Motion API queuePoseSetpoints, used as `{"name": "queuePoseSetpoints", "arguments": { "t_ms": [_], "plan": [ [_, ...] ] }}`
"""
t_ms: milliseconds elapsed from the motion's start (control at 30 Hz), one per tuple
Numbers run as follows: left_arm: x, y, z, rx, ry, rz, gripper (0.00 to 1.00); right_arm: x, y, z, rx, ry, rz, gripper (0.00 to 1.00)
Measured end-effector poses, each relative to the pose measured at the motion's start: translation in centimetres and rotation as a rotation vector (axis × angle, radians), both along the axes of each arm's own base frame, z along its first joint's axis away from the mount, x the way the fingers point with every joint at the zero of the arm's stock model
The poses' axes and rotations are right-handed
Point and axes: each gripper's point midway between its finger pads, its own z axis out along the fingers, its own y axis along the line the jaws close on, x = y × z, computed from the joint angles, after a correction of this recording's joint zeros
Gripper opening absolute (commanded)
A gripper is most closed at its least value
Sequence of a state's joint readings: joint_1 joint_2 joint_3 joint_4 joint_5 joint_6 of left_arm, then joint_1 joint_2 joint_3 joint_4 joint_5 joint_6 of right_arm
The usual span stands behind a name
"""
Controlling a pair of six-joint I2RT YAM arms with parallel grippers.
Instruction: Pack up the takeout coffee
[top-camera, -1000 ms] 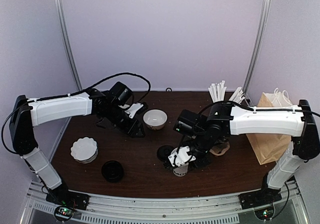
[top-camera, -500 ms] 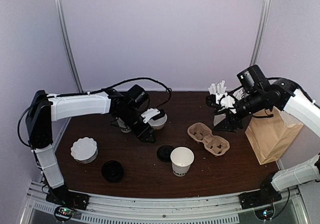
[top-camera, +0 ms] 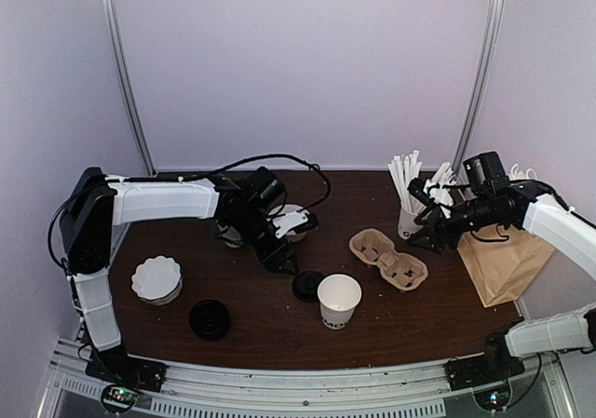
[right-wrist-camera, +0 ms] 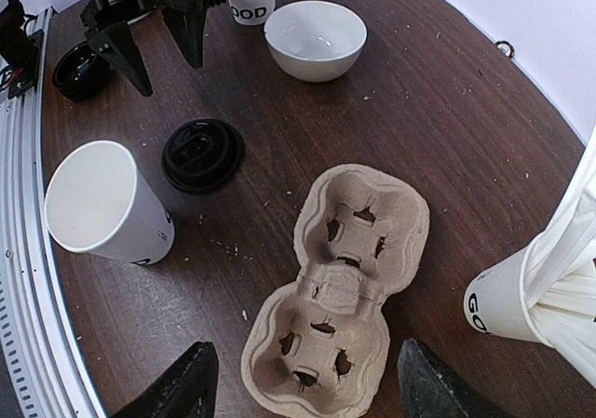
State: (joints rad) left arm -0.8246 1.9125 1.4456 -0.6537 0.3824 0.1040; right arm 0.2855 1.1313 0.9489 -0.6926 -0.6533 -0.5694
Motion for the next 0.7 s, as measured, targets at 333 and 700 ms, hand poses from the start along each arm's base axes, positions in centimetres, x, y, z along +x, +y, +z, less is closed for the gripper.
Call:
{"name": "queuePoseSetpoints", "arguments": {
  "t_ms": [333, 700],
  "plan": [
    [-1.8, -1.3, -1.6, 0.037, -0.005, -0.049, 0.76, 0.3, 0.4, 0.5, 0.026, -0.021, 0.014, 0.71],
    [-1.6, -1.9, -4.0, 0.058, 0.010, -0.055, 0.76, 0.2, 0.4, 0.0, 0.022, -0.010, 0.018, 0.72]
  ]
}}
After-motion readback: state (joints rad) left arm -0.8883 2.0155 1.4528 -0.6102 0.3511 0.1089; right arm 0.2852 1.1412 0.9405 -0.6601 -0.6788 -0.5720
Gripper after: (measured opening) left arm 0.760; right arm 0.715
